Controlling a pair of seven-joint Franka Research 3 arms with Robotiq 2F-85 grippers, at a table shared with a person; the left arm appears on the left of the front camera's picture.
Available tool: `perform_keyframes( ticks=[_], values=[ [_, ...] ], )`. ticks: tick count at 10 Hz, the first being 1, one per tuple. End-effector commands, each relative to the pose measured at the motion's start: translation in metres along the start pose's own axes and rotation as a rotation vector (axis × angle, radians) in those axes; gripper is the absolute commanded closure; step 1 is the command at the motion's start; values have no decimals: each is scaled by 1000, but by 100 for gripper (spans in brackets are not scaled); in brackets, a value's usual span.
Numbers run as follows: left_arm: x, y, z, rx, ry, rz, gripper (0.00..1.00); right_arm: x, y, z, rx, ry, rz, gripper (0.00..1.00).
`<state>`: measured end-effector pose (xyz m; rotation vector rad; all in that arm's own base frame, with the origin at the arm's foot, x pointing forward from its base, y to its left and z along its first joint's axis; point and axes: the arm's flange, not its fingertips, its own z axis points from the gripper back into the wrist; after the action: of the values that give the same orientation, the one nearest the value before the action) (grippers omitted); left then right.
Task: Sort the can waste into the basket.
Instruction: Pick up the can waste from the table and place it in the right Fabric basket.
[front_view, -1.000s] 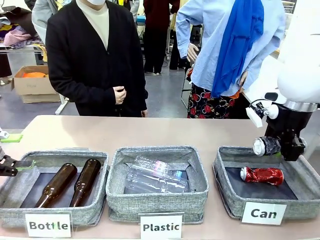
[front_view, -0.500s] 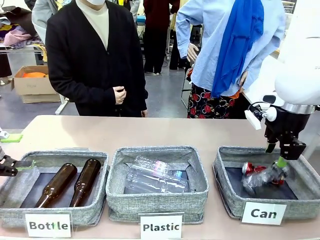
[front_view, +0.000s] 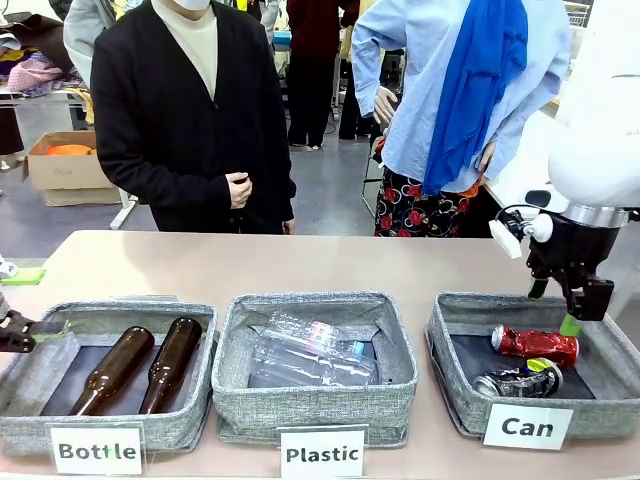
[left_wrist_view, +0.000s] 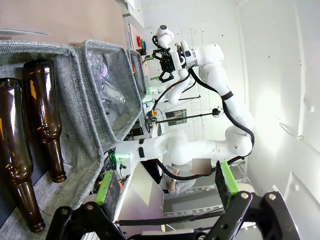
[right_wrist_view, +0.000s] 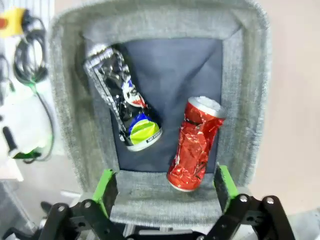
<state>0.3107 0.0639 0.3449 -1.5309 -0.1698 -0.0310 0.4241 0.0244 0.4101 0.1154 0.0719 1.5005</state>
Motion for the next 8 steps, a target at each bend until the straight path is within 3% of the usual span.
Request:
perform_keyframes(
  ticks=[1,2,4,5,8],
  values=[
    [-1,-2,-1,2,-9,9,0,9,-17,11,-73,-268,-247,0],
    [-1,-2,-1,2,-9,9,0,13,-23,15,-58,-433,-414,0],
    [-1,-2,-1,2,-9,9,0,10,-26,21,243,-764,-554,0],
    [-1,-2,-1,2,-9,9,0,6,-31,21,276,-883,-641,0],
    [-1,-2,-1,2,-9,9,0,-12,-43,15,349,-1089,-788,0]
  ],
)
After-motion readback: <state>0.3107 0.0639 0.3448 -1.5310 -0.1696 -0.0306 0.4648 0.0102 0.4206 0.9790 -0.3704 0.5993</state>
